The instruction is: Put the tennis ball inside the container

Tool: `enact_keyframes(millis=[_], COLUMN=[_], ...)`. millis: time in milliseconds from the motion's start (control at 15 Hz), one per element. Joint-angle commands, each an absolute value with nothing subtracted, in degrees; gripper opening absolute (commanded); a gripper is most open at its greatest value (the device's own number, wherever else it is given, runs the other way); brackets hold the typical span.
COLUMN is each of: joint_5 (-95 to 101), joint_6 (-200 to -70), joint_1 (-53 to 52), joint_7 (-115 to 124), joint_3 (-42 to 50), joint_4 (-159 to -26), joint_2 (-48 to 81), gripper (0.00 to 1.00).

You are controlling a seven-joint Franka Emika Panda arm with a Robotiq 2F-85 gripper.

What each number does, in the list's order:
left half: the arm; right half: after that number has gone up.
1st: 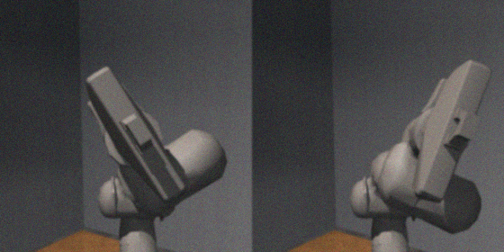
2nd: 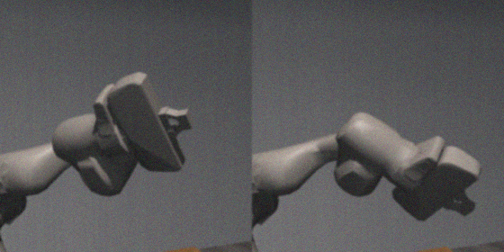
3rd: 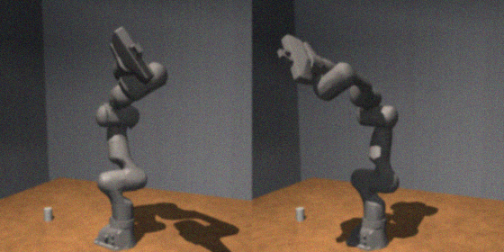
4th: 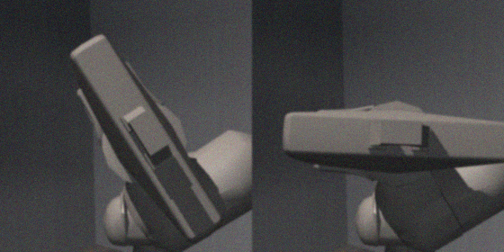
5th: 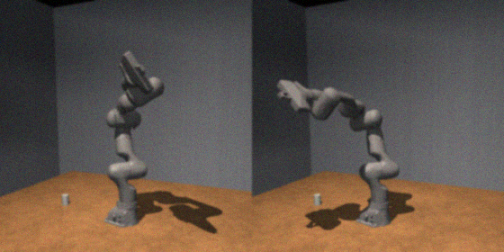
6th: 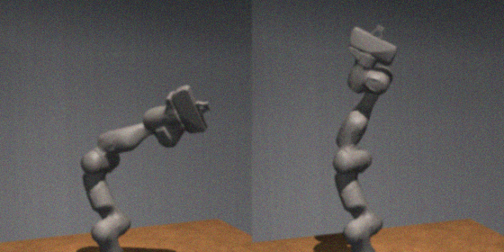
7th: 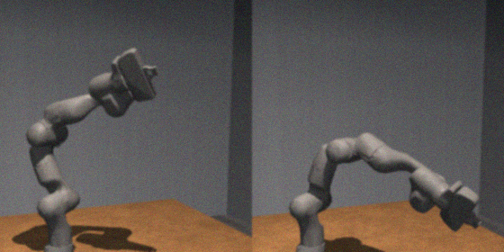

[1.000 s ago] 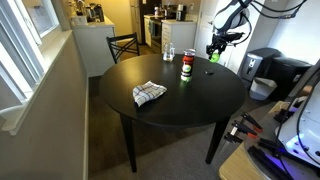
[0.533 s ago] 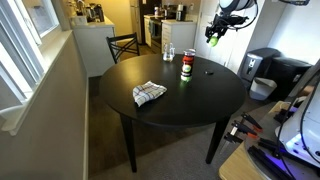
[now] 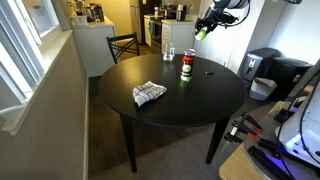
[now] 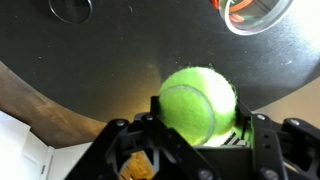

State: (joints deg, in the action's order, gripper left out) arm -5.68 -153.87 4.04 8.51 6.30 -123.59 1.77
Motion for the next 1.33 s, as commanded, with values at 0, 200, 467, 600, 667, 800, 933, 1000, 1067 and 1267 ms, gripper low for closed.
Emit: enact_keyframes(millis=[0,200,467,600,667,800,933,1000,1067,1267], joint_5=[-13.90,-20.71,-28.34,-30.67,-32.06,-34.18,-34.08,-33.73,-33.12,-32.50], joint_6=[-156.82,-156.12,-154.96,-154.04,-153.18,-150.67,-148.47,-147.94,-147.79,-148.14], joint_1=[3.08,1.87,0.69,0.68,0.79,1.00,1.28,1.33,1.37,1.56], joint_7=[1.00,-4.09,-9.81,-11.57,-12.57,-13.88,-13.61,-13.49,-13.11,-12.73], joint_3=[3.50,1.72,0.72,0.86,0.99,1.29,1.40,1.52,1.66,2.05], joint_4=[-124.96,-124.63,-125.77,-126.49,-126.85,-127.52,-128.53,-128.95,-129.37,-130.25], joint_2=[-0.42,-0.84,-1.12,-0.78,-0.61,-0.37,-0.62,-0.67,-0.65,-0.55], gripper=[0.42,0.42,0.42,0.42,0.42,0.42,0.42,0.42,0.42,0.42])
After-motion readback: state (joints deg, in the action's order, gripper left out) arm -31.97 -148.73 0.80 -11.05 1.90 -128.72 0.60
